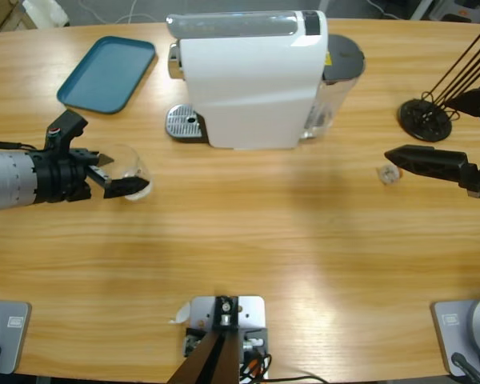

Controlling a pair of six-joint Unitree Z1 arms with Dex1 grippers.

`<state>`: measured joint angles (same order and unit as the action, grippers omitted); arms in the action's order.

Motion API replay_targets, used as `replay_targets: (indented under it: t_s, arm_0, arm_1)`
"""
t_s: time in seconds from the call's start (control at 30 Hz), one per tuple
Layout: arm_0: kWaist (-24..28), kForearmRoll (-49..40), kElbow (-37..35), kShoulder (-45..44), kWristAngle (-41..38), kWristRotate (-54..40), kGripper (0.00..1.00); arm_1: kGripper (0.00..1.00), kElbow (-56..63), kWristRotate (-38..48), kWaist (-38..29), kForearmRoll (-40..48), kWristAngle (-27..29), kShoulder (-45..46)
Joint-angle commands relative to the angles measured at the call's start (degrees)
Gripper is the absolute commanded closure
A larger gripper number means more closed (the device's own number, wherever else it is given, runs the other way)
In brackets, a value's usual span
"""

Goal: Pour coffee

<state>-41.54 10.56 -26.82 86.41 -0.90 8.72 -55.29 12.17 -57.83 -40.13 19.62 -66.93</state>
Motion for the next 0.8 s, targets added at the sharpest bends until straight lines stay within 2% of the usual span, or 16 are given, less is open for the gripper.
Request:
replay_targets:
  t_s: [0.03, 0.1, 0.17, 0.2, 0.33, 0.5, 0.6, 0.7, 0.8]
  arm_0:
    - [-0.6, 4.5, 1.6, 6.1, 1.3, 0.2, 0.057]
    - [-0.6, 5.2, 1.6, 7.2, 1.3, 0.4, 0.094]
    - [-0.6, 5.3, 1.7, 7.8, 1.3, 0.5, 0.243]
    - [-0.6, 5.3, 1.7, 8.1, 1.3, 0.6, 0.348]
    - [-0.6, 5.4, 1.9, 8.8, 1.4, 1.0, 0.640]
    - [-1.0, 6.7, 1.8, 6.7, 1.5, -2.6, 0.653]
    - [-1.0, 10.1, 0.2, 4.6, 5.7, -8.0, 0.653]
    - [-1.0, 7.4, -5.8, 4.0, 8.3, -14.6, 0.653]
    - [-0.9, 5.9, -10.5, 6.0, 7.8, -16.8, 0.653]
  arm_1:
    - [0.000, 2.7, -0.3, 2.0, -1.1, -1.2, 1.7]
    - [0.000, 2.8, -0.7, 2.5, -1.5, -1.3, 2.3]
    - [0.000, 3.2, -0.9, 2.8, -1.7, -1.5, 3.1]
    - [0.000, 3.4, -0.9, 2.8, -1.9, -1.5, 3.5]
    - [0.000, 3.5, -1.1, 2.9, -2.6, -1.5, 4.2]
    - [0.000, 3.7, -1.2, 3.1, -2.9, -1.3, 4.6]
    - [0.000, 3.7, -1.5, 3.8, -2.7, -1.3, 4.6]
    - [0.000, 3.9, -1.6, 4.2, -2.4, -1.3, 4.7]
    - [0.000, 4.3, -1.6, 4.3, -2.3, -1.4, 5.3]
